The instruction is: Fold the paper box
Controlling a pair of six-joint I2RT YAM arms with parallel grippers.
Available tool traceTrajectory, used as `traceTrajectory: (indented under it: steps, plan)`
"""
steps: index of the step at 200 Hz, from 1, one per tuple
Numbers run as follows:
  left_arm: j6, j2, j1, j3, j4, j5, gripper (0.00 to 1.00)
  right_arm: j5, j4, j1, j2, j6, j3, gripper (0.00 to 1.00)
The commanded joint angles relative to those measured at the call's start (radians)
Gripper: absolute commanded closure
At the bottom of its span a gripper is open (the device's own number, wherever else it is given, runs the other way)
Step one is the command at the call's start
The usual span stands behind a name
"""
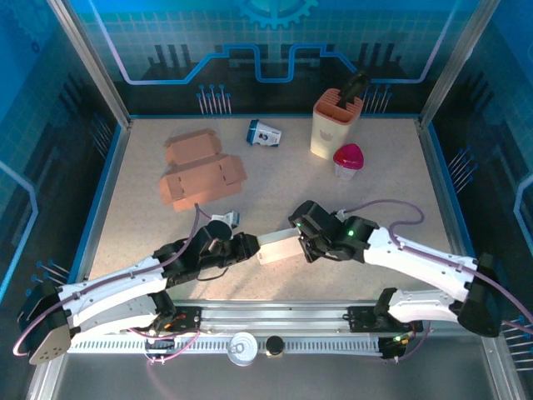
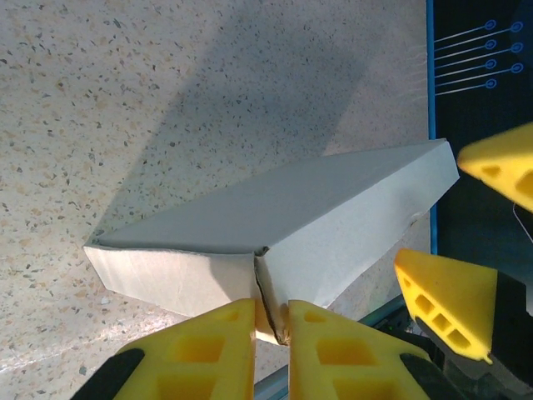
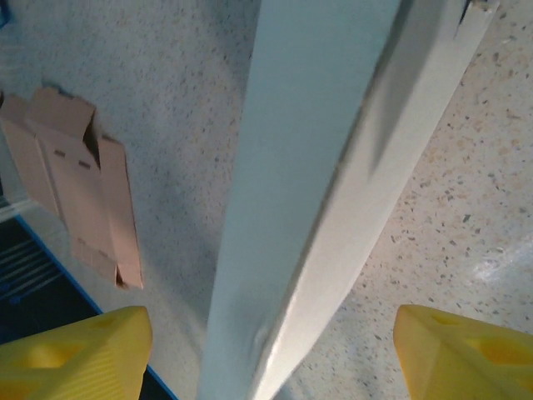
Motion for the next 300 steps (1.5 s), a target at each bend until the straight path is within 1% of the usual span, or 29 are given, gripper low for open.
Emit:
traceTrajectory:
  steps: [1, 43, 69, 89, 96, 106, 115, 127, 155, 176, 189, 202, 212, 221, 230, 247, 254, 261, 272, 282, 300]
  plan:
    - [0.034, 0.025, -0.01, 0.01, -0.089, -0.015, 0.84, -0.019, -0.068, -0.037, 0.056, 0.037, 0.05, 0.23]
    - [0.068, 0.067, -0.026, 0.035, -0.056, -0.017, 0.85, -0.062, -0.02, -0.054, 0.148, 0.037, 0.061, 0.26]
    - [0.112, 0.131, -0.052, 0.08, -0.02, -0.021, 0.84, -0.065, 0.076, -0.077, 0.131, 0.004, -0.013, 0.3]
    - [0.143, 0.188, -0.071, 0.116, 0.019, -0.021, 0.82, -0.024, 0.197, -0.09, 0.058, -0.055, -0.126, 0.33]
    - [0.153, 0.21, -0.076, 0.131, 0.033, -0.019, 0.81, -0.011, 0.229, -0.095, 0.027, -0.072, -0.164, 0.36]
    - [0.169, 0.241, -0.082, 0.151, 0.047, -0.016, 0.78, 0.008, 0.285, -0.102, -0.017, -0.101, -0.22, 0.38]
    - [0.182, 0.268, -0.084, 0.17, 0.055, -0.009, 0.74, 0.028, 0.298, -0.104, -0.054, -0.107, -0.26, 0.4]
    - [0.196, 0.292, -0.088, 0.194, 0.059, -0.006, 0.7, 0.053, 0.321, -0.113, -0.1, -0.122, -0.307, 0.45]
    - [0.211, 0.277, -0.102, 0.218, 0.076, -0.011, 0.63, 0.135, 0.379, -0.138, -0.219, -0.144, -0.42, 0.51]
    - [0.212, 0.247, -0.103, 0.221, 0.063, -0.009, 0.61, 0.233, 0.45, -0.156, -0.314, -0.175, -0.518, 0.53]
    - [0.215, 0.23, -0.103, 0.219, 0.052, -0.013, 0.61, 0.268, 0.498, -0.198, -0.371, -0.209, -0.58, 0.54]
    - [0.218, 0.215, -0.102, 0.21, 0.042, -0.019, 0.6, 0.282, 0.594, -0.258, -0.42, -0.269, -0.65, 0.55]
    - [0.217, 0.207, -0.102, 0.203, 0.037, -0.024, 0.6, 0.256, 0.642, -0.312, -0.438, -0.281, -0.695, 0.55]
    - [0.216, 0.198, -0.102, 0.195, 0.033, -0.028, 0.6, 0.211, 0.67, -0.364, -0.449, -0.31, -0.713, 0.52]
    - [0.216, 0.192, -0.102, 0.188, 0.029, -0.032, 0.6, 0.16, 0.625, -0.406, -0.455, -0.339, -0.691, 0.47]
    - [0.217, 0.186, -0.101, 0.18, 0.019, -0.041, 0.59, 0.119, 0.359, -0.432, -0.445, -0.348, -0.594, 0.29]
    - [0.217, 0.185, -0.098, 0.181, 0.017, -0.043, 0.59, 0.109, 0.269, -0.436, -0.427, -0.341, -0.566, 0.23]
    - [0.217, 0.185, -0.096, 0.18, 0.016, -0.041, 0.59, 0.085, 0.215, -0.45, -0.411, -0.347, -0.55, 0.2]
    - [0.218, 0.186, -0.093, 0.182, 0.018, -0.04, 0.59, 0.054, 0.151, -0.469, -0.399, -0.38, -0.532, 0.2]
    - [0.22, 0.184, -0.092, 0.188, 0.009, -0.042, 0.59, 0.057, 0.088, -0.473, -0.41, -0.414, -0.505, 0.21]
    - [0.22, 0.184, -0.084, 0.205, -0.034, -0.047, 0.59, 0.047, 0.136, -0.468, -0.422, -0.622, -0.456, 0.3]
